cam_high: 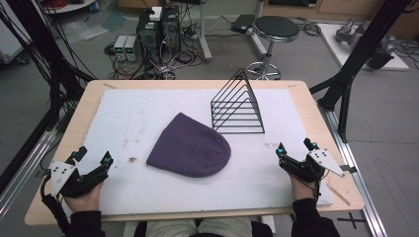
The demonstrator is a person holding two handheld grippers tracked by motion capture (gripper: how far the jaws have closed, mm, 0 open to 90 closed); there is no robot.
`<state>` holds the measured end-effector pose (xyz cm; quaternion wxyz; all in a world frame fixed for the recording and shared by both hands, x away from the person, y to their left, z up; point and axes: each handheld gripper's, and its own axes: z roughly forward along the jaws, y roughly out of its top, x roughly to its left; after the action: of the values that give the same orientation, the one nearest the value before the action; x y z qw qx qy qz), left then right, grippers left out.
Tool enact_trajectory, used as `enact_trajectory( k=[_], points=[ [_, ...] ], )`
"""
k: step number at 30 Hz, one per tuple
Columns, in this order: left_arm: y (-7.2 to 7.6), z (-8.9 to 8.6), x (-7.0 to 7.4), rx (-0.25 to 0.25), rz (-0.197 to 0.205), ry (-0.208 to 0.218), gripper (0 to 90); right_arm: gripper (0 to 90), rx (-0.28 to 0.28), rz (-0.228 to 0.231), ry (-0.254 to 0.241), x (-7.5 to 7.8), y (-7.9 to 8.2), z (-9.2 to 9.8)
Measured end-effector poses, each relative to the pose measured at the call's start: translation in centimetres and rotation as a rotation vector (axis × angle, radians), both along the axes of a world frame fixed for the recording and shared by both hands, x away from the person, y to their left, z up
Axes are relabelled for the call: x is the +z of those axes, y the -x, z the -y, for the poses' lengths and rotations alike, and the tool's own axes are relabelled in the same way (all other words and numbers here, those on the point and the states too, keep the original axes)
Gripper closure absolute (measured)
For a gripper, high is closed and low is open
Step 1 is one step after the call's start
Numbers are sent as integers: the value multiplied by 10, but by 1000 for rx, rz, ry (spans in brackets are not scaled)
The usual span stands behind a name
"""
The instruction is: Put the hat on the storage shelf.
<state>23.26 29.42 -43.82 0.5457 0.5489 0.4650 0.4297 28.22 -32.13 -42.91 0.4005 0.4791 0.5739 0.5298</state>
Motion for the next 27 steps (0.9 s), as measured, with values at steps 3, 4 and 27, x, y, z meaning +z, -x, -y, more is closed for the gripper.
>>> enact_trajectory(
  k=[3,4,27],
  points=[
    [0,0,0,1,-2,2,195,61,4,2,2,0,-1,0],
    [0,0,0,2,-1,4,195,61,4,2,3,0,-1,0],
    [-3,3,12,-32,27,-55,192,61,13,-5,-6,-1,-3,0]
  ],
)
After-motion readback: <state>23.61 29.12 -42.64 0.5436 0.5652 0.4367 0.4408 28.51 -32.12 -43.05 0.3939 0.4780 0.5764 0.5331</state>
